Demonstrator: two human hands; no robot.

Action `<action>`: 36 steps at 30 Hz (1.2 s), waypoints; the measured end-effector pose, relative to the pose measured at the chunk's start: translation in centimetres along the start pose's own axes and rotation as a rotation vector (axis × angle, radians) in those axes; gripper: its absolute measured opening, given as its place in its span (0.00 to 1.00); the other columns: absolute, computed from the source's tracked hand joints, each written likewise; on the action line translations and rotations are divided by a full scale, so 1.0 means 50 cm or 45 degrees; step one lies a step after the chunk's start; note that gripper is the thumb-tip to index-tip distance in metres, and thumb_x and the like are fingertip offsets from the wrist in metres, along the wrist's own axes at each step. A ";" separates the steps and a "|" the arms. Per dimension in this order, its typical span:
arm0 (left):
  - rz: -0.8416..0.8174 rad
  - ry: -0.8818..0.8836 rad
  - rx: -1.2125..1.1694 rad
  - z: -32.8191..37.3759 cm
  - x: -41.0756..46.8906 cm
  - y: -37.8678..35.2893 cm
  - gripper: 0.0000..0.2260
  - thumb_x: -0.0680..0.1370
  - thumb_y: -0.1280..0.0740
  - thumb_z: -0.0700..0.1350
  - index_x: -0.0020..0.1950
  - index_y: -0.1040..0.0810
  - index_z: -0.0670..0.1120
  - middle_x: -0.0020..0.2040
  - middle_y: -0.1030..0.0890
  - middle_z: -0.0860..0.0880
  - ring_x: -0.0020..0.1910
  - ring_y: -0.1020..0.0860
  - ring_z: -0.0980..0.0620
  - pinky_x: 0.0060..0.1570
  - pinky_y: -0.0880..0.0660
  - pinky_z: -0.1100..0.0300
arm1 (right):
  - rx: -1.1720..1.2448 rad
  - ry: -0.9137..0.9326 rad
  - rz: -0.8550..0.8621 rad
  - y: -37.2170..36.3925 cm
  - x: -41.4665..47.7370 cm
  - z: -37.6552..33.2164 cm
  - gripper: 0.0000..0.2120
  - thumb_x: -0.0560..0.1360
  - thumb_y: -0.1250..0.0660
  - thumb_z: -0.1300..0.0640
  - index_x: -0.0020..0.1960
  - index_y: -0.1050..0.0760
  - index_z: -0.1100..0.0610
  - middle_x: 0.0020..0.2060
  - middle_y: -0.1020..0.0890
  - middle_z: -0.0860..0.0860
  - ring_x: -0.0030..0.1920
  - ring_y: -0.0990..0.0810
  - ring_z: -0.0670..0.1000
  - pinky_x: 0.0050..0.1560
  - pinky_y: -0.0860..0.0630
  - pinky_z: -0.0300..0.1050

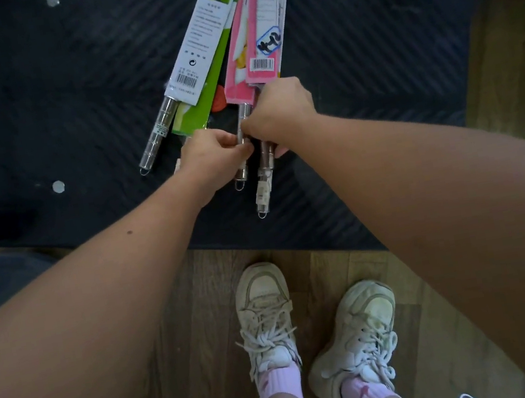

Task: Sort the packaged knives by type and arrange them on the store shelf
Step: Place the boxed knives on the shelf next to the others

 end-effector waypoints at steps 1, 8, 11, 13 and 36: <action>-0.025 0.017 -0.040 0.001 -0.001 -0.006 0.05 0.75 0.31 0.45 0.40 0.23 0.48 0.44 0.19 0.47 0.47 0.20 0.48 0.55 0.22 0.50 | 0.003 -0.012 0.007 0.004 0.001 0.004 0.12 0.73 0.32 0.56 0.54 0.23 0.59 0.52 0.20 0.55 0.51 0.18 0.55 0.49 0.19 0.47; -0.081 0.102 -0.242 0.032 -0.031 -0.026 0.04 0.77 0.34 0.39 0.43 0.23 0.45 0.45 0.20 0.46 0.49 0.20 0.48 0.48 0.21 0.56 | 0.226 -0.116 -0.134 0.026 -0.026 0.059 0.07 0.73 0.30 0.56 0.45 0.23 0.59 0.46 0.17 0.56 0.43 0.15 0.53 0.48 0.18 0.49; -0.086 0.099 -0.304 0.052 -0.058 -0.026 0.06 0.77 0.34 0.38 0.41 0.22 0.46 0.48 0.20 0.42 0.48 0.22 0.46 0.53 0.21 0.49 | 0.296 -0.158 -0.194 0.050 -0.048 0.073 0.09 0.73 0.30 0.57 0.49 0.21 0.62 0.45 0.17 0.57 0.42 0.15 0.54 0.46 0.17 0.49; -0.027 0.120 -0.347 0.062 -0.068 -0.020 0.04 0.76 0.33 0.38 0.43 0.21 0.45 0.45 0.19 0.44 0.48 0.22 0.46 0.57 0.23 0.46 | 0.290 -0.159 -0.196 0.083 -0.061 0.076 0.10 0.74 0.30 0.57 0.50 0.21 0.63 0.45 0.16 0.57 0.43 0.15 0.54 0.47 0.17 0.49; 0.146 -0.209 -0.600 0.721 -0.530 0.334 0.07 0.76 0.33 0.38 0.53 0.21 0.39 0.38 0.21 0.48 0.38 0.23 0.51 0.43 0.22 0.55 | 0.470 0.116 0.068 0.799 -0.523 -0.280 0.09 0.75 0.33 0.55 0.46 0.24 0.62 0.44 0.17 0.58 0.43 0.16 0.53 0.45 0.18 0.45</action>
Point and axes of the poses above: each hand's wrist, its own x-axis towards the middle knuckle, its own y-axis out of the back of the hand, z = x × y, the point moved 7 cm from there along x, towards the middle knuckle
